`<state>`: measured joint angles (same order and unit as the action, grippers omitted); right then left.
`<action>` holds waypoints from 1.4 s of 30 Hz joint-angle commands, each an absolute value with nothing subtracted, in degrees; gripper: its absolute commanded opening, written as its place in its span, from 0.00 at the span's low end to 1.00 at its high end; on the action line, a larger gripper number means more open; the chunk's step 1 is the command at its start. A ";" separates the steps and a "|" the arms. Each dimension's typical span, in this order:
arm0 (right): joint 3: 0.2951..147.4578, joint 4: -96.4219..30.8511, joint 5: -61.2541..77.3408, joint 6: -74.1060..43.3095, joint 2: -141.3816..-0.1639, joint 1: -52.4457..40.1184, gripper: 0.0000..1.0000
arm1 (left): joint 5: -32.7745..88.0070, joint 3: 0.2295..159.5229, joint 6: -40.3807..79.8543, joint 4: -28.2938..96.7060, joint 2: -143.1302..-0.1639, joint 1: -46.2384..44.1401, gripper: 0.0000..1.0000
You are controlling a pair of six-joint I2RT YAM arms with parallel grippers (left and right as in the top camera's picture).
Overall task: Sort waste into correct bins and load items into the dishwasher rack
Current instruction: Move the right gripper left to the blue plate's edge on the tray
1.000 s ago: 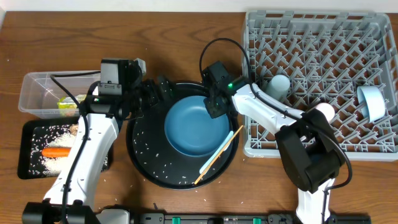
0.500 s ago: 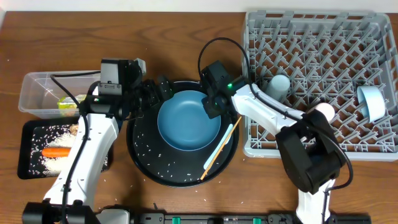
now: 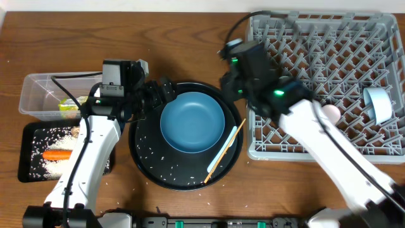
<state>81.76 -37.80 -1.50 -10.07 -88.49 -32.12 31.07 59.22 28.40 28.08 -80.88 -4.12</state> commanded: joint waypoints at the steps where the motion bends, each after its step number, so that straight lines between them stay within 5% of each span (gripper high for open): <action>1: 82.50 -39.22 -2.33 -11.40 -86.61 -31.53 0.01 | 30.39 59.22 27.66 28.03 -80.88 -3.77 0.98; 12: 80.29 -42.52 6.57 -13.85 -96.66 -31.57 0.01 | 30.39 59.22 27.66 28.03 -80.88 -3.77 0.98; 26: 80.29 -47.40 5.19 -34.30 -99.88 -32.34 0.01 | 30.37 59.22 27.66 28.03 -80.88 -3.77 0.98; 38: 80.29 -50.30 5.19 -34.24 -99.88 -32.32 0.02 | 30.39 59.22 27.66 28.03 -80.88 -3.77 0.98; 41: 80.29 -50.28 5.28 -34.22 -99.88 -32.32 0.28 | 30.39 59.22 27.66 28.03 -80.88 -3.77 0.98; 42: 80.29 -50.28 6.00 -34.20 -99.88 -32.32 0.28 | 30.39 59.22 27.66 28.03 -80.88 -3.77 0.98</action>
<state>80.07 -50.15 5.58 -33.85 -100.64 -31.75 31.07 59.22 28.40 28.08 -80.88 -4.12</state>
